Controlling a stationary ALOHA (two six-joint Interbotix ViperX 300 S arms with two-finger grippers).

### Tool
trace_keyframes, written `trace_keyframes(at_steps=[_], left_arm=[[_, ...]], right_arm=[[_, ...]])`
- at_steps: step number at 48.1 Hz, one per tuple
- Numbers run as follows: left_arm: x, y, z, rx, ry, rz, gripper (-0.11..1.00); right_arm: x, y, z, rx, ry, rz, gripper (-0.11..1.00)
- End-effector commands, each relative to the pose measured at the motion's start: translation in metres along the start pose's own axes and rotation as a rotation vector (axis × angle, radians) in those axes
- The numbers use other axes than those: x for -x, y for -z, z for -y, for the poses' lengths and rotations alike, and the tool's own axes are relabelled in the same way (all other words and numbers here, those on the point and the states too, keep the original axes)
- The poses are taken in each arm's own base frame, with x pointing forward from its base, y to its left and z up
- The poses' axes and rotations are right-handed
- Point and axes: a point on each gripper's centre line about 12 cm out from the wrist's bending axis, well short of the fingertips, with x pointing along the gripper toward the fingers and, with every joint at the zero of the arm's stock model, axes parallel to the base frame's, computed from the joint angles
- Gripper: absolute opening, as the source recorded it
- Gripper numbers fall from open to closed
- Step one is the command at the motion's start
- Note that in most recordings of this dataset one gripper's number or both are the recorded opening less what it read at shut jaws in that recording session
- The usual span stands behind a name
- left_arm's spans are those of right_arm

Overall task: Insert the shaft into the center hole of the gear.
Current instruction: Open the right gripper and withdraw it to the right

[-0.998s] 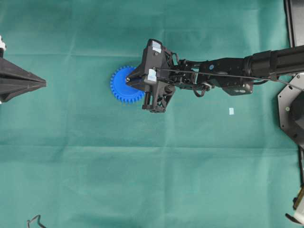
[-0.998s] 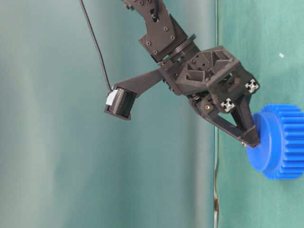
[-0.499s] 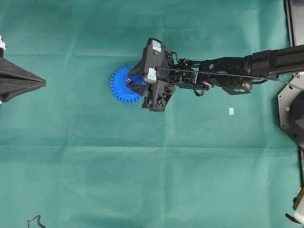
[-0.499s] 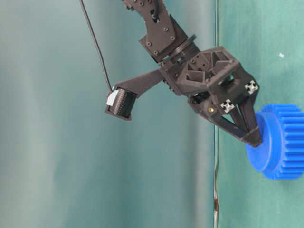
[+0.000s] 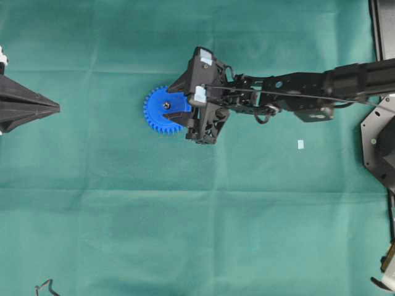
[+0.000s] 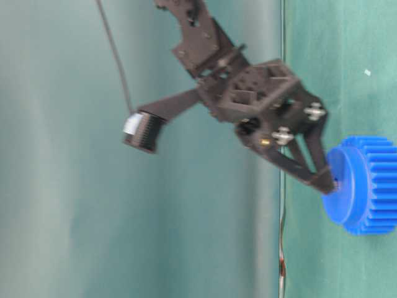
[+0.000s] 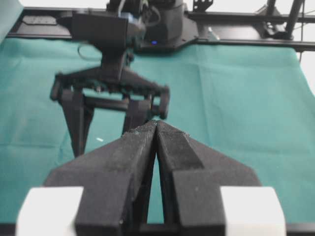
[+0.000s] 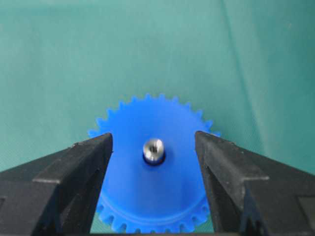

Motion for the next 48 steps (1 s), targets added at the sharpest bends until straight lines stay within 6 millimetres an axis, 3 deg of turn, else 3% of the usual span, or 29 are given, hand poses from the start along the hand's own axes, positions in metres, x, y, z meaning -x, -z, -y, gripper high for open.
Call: trace_keyframes(at_steps=[1,13,21,48], left_arm=[[-0.002,-0.009,0.000,0.000,0.002,0.021,0.00],[-0.002,-0.009,0.000,0.000,0.002,0.023,0.00],[-0.002,-0.009,0.000,0.000,0.002,0.023,0.00],[-0.002,-0.009,0.000,-0.003,0.001,0.020,0.00]], right_arm=[[0.021,-0.025,-0.004,-0.002,-0.013,0.077,0.76],[0.062,-0.044,-0.005,-0.002,-0.026,0.171,0.76],[0.091,-0.045,-0.005,-0.002,-0.033,0.233,0.76],[0.189,-0.014,0.005,-0.007,-0.051,0.433,0.76]])
